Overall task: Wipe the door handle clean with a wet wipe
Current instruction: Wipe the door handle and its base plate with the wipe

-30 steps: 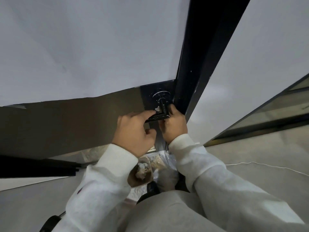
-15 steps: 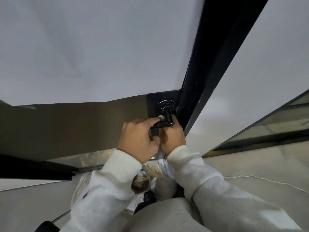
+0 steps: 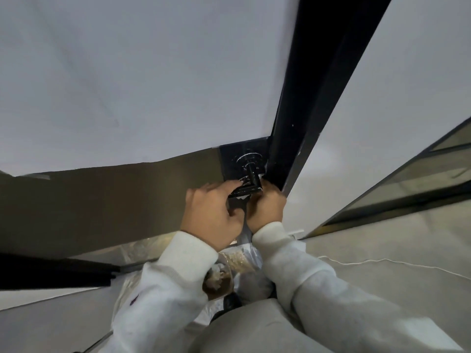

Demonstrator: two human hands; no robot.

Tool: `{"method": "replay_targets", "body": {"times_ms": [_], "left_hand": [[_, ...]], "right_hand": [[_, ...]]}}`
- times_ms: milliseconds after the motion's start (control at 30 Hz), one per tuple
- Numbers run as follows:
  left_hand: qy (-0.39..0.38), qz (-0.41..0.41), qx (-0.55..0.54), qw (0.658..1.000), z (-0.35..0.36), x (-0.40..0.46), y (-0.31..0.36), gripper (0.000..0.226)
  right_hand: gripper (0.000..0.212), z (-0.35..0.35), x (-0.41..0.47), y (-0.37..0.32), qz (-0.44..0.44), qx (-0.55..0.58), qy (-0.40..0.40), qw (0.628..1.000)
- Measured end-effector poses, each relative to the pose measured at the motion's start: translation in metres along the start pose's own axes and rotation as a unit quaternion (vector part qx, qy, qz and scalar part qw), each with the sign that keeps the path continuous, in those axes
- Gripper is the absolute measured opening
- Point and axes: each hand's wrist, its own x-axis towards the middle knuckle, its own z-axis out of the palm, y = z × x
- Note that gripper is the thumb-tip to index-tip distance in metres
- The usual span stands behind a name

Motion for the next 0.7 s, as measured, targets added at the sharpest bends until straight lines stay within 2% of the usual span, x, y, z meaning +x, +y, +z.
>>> {"method": "replay_targets", "body": {"times_ms": [100,133,233,333,400,467,567,700], "left_hand": [[-0.003,0.001,0.006,1.000,0.001,0.000,-0.001,0.059],[-0.003,0.002,0.009,1.000,0.001,0.000,0.000,0.059],[-0.008,0.003,0.012,1.000,0.000,0.000,0.000,0.059],[-0.005,0.006,0.007,1.000,0.000,-0.001,-0.001,0.058],[0.001,0.001,0.003,1.000,0.000,-0.001,0.000,0.057],[0.003,-0.002,-0.001,1.000,0.000,-0.001,0.000,0.056],[-0.002,0.003,0.007,1.000,0.000,-0.002,0.000,0.056],[0.005,0.003,0.001,1.000,0.000,-0.002,-0.001,0.056]], "right_hand": [[0.030,0.001,0.000,-0.012,0.083,0.027,0.007,0.996],[0.026,0.000,-0.002,-0.016,0.084,0.035,0.005,0.996],[0.020,-0.008,-0.010,-0.012,-0.008,0.028,-0.006,1.000],[0.027,-0.014,-0.005,0.004,-0.091,-0.024,-0.012,0.995],[0.029,-0.011,-0.002,0.011,-0.129,-0.015,-0.027,0.991],[0.024,-0.007,-0.003,0.011,-0.104,0.029,-0.074,0.991],[0.022,0.000,-0.006,0.015,-0.075,0.029,-0.108,0.991],[0.020,-0.009,0.001,0.009,-0.108,0.038,-0.121,0.986]]}}
